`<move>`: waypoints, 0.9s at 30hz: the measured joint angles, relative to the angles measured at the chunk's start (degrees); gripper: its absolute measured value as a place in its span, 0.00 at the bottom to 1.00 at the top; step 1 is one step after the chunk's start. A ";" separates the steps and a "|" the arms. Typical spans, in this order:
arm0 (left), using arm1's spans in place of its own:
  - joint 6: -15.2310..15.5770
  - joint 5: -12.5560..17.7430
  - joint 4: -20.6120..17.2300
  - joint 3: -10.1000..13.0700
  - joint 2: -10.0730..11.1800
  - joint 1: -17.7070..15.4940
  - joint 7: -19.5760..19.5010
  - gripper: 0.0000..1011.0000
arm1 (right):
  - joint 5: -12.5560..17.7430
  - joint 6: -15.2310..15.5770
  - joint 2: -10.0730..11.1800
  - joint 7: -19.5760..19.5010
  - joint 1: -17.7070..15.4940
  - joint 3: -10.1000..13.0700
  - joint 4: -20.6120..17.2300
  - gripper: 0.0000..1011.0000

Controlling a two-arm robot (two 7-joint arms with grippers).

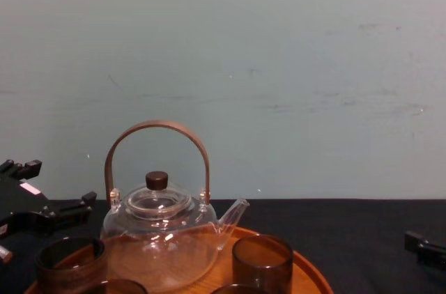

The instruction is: Pick up the glass from the table and place it on the tray.

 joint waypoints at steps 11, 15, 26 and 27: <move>0.00 0.00 0.00 0.00 0.00 0.00 0.00 0.99 | 0.00 0.00 0.00 0.00 0.00 0.00 0.00 0.99; 0.00 0.00 0.00 0.00 0.00 0.00 0.00 0.99 | 0.00 0.00 0.00 0.00 0.00 0.00 0.00 0.99; 0.00 0.00 0.00 0.00 0.00 0.00 0.00 0.99 | 0.00 0.00 0.00 0.00 0.00 0.00 0.00 0.99; 0.00 0.00 0.00 0.00 0.00 0.00 0.00 0.99 | 0.00 0.00 0.00 0.00 0.00 0.00 0.00 0.99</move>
